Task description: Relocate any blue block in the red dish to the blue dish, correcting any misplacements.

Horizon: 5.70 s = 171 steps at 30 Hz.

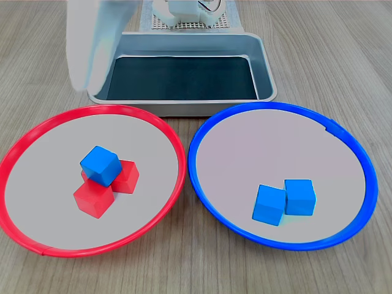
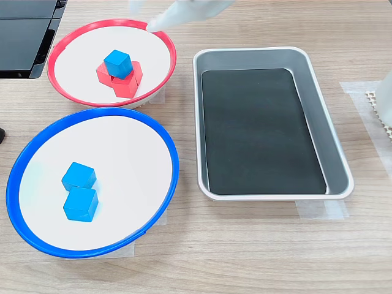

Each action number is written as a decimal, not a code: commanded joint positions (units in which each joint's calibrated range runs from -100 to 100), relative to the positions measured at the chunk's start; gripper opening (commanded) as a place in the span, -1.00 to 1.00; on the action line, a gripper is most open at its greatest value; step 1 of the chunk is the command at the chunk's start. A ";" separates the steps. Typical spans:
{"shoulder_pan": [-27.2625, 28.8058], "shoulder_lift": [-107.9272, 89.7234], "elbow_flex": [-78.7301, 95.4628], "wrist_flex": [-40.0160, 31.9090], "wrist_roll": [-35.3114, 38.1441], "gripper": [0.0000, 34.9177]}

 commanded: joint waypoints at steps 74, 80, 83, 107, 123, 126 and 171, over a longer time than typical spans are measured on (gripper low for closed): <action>-3.31 30.83 -34.71 16.72 -15.34 -0.05; -3.12 31.34 -35.35 16.14 -14.80 -0.20; -2.83 31.34 -35.44 15.98 -14.65 -0.37; -3.12 23.41 -28.52 13.01 -13.77 -0.98; -16.11 16.33 -27.34 10.78 -7.23 -0.98; -19.49 16.33 -27.16 10.70 -6.45 -0.98; -26.08 27.67 -26.43 7.81 -3.13 -0.31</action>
